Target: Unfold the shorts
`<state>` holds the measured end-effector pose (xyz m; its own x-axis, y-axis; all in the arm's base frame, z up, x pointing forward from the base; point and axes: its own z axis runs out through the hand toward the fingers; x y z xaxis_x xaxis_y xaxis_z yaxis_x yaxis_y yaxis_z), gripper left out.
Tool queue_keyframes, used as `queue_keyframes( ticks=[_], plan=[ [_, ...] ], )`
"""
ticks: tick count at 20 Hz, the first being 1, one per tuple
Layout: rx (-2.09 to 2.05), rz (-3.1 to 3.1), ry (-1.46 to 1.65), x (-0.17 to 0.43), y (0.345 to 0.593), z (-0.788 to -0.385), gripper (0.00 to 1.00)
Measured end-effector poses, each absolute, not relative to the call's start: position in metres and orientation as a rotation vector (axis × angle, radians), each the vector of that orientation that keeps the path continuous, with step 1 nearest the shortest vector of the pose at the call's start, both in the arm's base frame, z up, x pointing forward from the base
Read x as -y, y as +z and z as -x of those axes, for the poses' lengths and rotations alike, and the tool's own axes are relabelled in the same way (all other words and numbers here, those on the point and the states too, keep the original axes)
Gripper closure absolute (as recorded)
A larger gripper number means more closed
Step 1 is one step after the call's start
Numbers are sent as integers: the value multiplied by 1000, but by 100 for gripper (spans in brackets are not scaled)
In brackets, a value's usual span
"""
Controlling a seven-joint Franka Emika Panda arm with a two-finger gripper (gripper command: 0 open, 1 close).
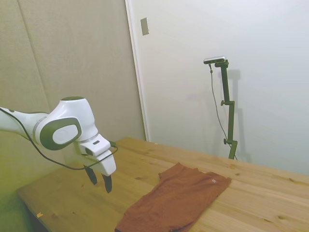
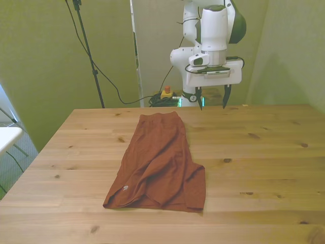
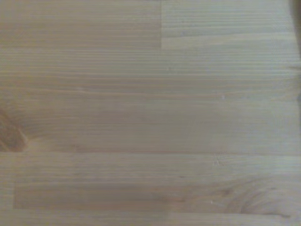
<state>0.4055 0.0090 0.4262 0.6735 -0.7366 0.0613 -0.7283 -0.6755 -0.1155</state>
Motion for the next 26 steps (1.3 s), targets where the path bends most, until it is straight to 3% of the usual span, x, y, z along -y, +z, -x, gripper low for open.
queue_keyframes(
  ticks=[5, 14, 21, 26],
  plan=[
    [-1275, 2804, -188, 10, 428, -409, 0],
    [-1516, 2660, -173, 129, 460, -407, 0],
    [-1536, 2505, 28, 232, 430, -385, 0],
    [-1562, 2405, 148, 297, 409, -399, 0]
  ],
)
